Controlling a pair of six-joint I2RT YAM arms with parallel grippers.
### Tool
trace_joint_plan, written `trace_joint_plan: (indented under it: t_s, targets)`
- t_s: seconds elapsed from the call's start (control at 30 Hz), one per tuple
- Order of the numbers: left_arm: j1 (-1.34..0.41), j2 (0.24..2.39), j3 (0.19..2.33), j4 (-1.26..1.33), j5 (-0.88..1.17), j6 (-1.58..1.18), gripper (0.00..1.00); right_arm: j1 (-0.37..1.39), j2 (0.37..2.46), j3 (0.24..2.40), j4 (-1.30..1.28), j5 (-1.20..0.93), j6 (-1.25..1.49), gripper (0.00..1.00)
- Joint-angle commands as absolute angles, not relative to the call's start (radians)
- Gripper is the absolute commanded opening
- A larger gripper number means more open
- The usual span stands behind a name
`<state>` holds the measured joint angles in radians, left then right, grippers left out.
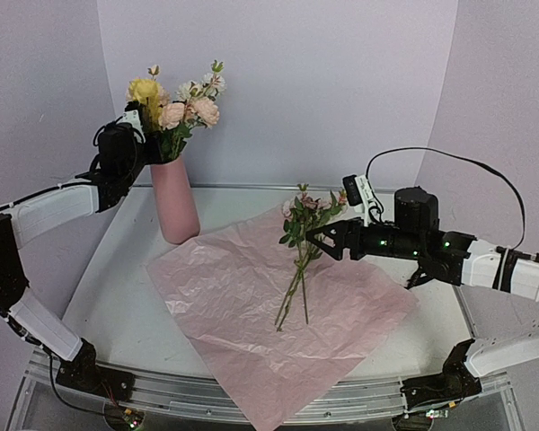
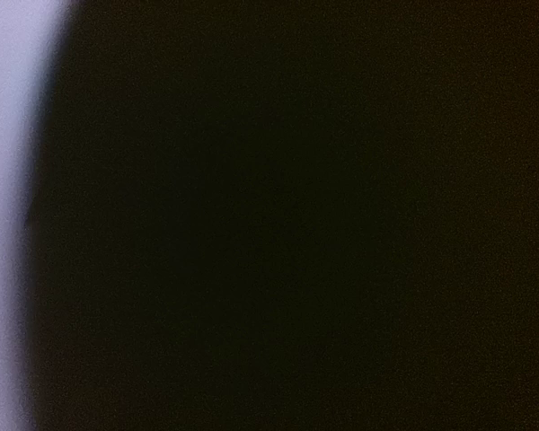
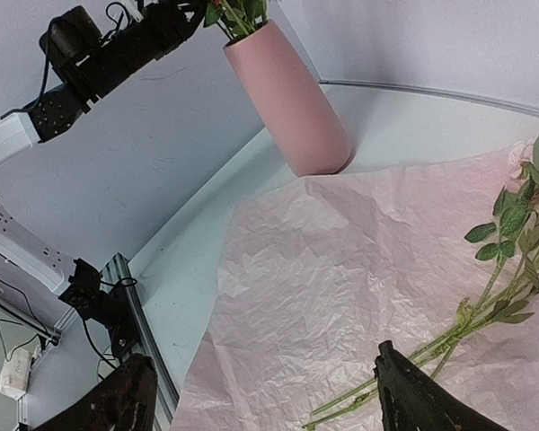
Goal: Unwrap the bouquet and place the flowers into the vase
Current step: Insert the fake flower into the vase, then pick up the fake flower from the wrapping paper.
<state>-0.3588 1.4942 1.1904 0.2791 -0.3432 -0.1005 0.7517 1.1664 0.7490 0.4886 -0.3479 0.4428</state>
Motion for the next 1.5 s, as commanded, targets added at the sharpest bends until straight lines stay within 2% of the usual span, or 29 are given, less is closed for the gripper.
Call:
trace_joint_plan:
  t_s: [0.0,0.3,0.7,1.1,1.2,1.33,1.47]
  targets:
    - [-0.354,1.389,1.132,0.298,-0.332,-0.173,0.45,0.755,1.177,0.785,0.537,-0.364,0.459,0.84]
    - [-0.354,1.266,0.987,0.221,-0.315,-0.273,0.53,0.755,1.188,0.779,0.543,-0.377,0.477,0.84]
    - [-0.354,1.138,0.926,-0.037,-0.293,-0.361,0.6,0.755,1.201,0.756,0.543,-0.338,0.524,0.84]
    - [-0.354,1.083,0.758,-0.121,-0.031,-0.607,0.64,0.755,1.195,0.706,0.463,-0.115,0.618,0.84]
    - [-0.355,1.117,0.721,-0.119,0.05,-0.692,0.64,0.755,1.204,0.705,0.427,-0.059,0.63,0.81]
    - [-0.363,1.199,0.692,-0.075,0.184,-0.77,0.62,0.753,1.256,0.723,0.352,0.011,0.671,0.66]
    - [-0.413,1.252,0.701,-0.058,0.186,-0.802,0.61,0.754,1.337,0.759,0.301,0.018,0.723,0.6]
